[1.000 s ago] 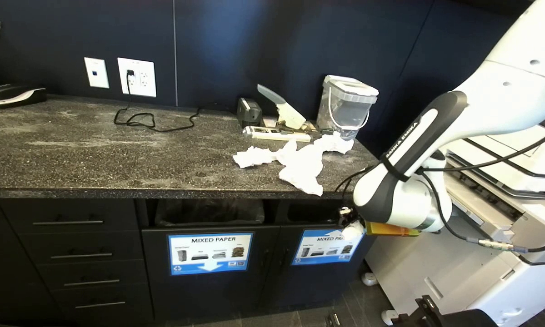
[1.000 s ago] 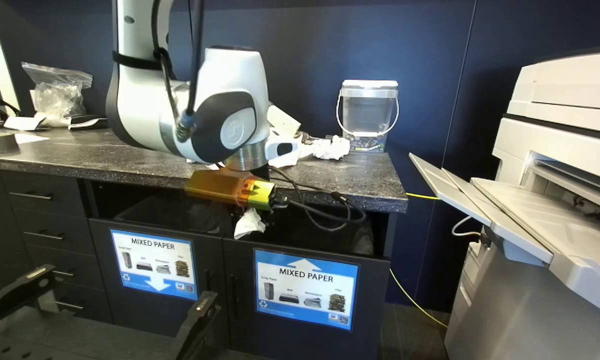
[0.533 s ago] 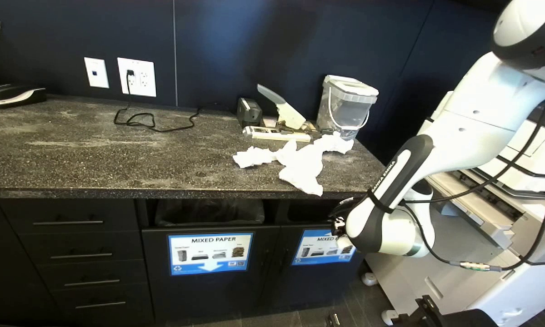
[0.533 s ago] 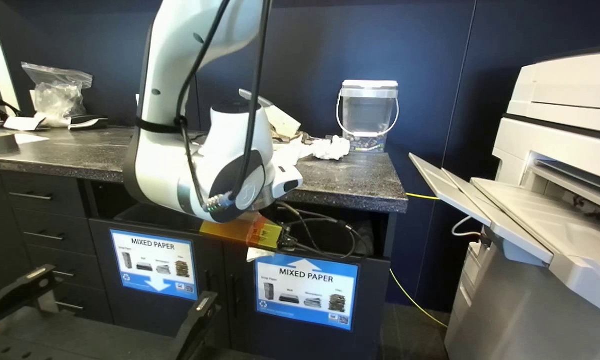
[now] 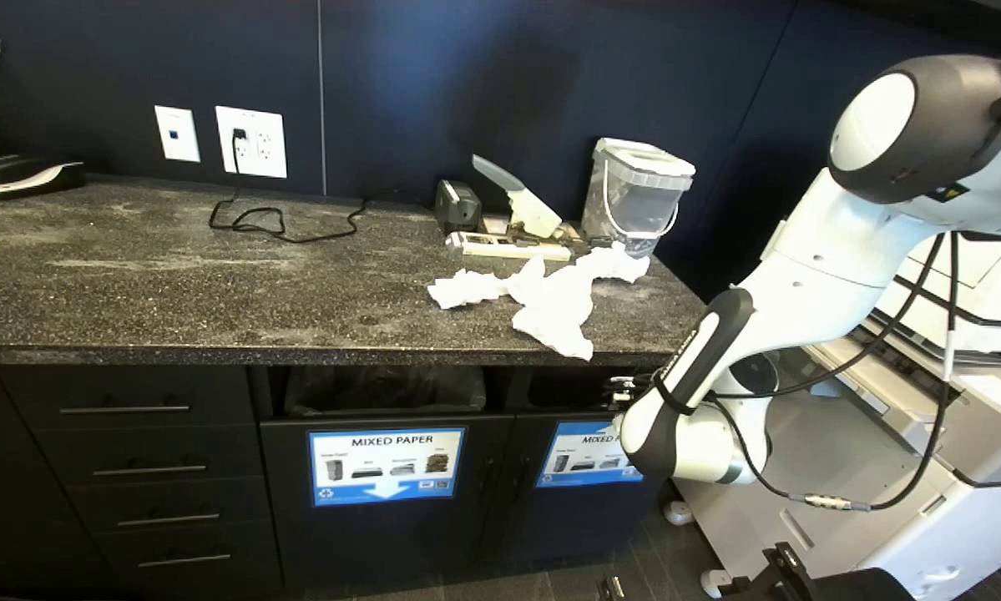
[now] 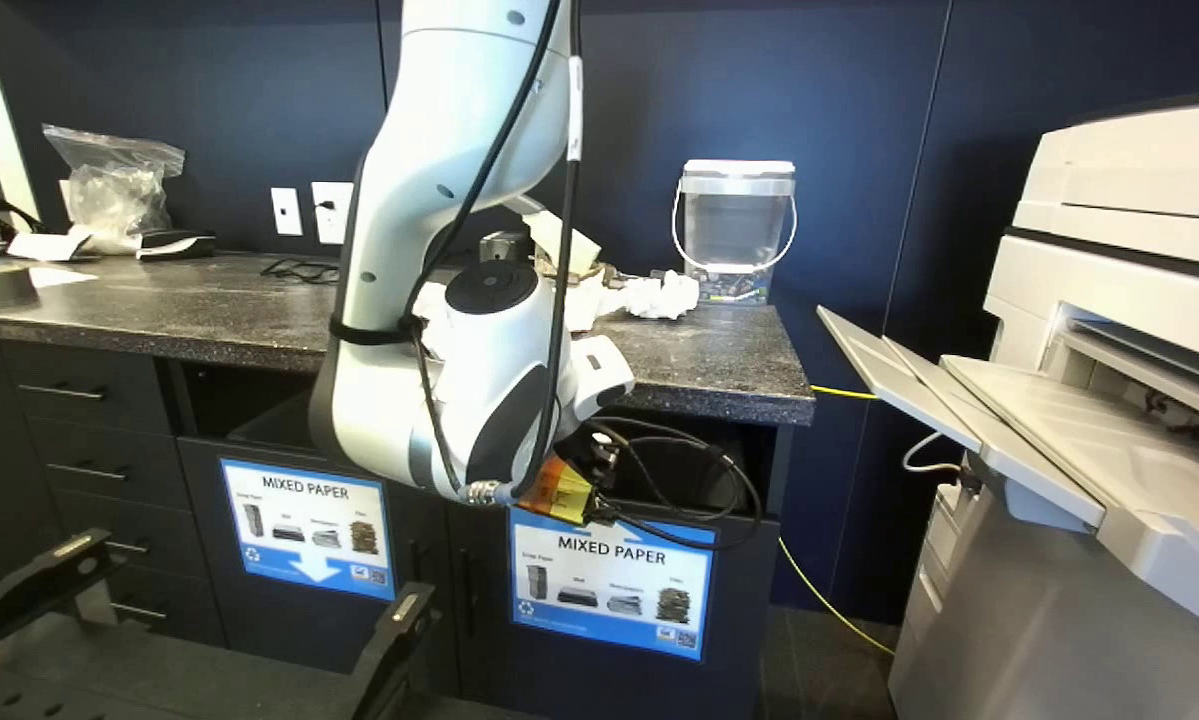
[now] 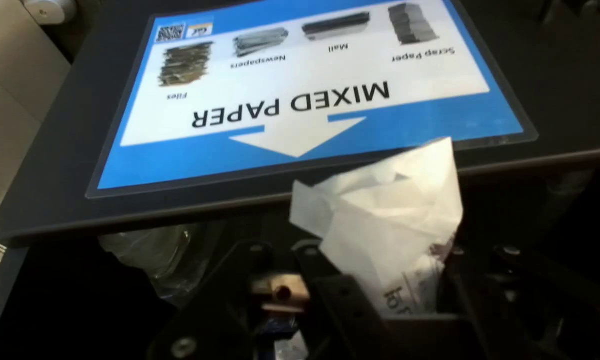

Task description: Place the papers on the counter inside the bin on the right

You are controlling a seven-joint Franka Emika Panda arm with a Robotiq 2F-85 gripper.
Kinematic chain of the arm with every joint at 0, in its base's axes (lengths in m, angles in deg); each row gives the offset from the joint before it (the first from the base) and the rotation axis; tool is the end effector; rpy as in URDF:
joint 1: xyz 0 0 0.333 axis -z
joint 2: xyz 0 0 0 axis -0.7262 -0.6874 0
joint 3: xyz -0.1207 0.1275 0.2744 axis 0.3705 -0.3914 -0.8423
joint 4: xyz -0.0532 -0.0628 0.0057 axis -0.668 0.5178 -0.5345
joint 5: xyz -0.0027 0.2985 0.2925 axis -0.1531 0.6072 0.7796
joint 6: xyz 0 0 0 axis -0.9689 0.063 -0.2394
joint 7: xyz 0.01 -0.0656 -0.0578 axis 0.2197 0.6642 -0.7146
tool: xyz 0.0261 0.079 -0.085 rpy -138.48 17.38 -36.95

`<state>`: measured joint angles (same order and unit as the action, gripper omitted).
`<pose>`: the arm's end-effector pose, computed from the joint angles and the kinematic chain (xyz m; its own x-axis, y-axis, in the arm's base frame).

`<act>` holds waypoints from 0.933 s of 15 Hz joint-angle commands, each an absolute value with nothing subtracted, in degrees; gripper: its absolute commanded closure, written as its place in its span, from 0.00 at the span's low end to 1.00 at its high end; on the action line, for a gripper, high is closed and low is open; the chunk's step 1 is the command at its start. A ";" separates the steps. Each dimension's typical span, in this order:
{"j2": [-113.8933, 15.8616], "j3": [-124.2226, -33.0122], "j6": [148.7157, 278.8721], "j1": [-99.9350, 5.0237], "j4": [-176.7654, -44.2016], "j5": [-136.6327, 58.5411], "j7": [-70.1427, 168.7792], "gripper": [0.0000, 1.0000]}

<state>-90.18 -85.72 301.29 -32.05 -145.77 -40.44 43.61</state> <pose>0.4979 -0.0856 -0.0189 0.7878 -0.1310 0.6019 -0.1330 -0.9902 -0.0415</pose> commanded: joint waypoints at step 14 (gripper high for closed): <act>-111.44 -85.28 314.75 -31.46 -117.95 -43.53 54.18 0.85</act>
<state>-107.71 -85.74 312.31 -31.63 -124.27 -41.13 52.61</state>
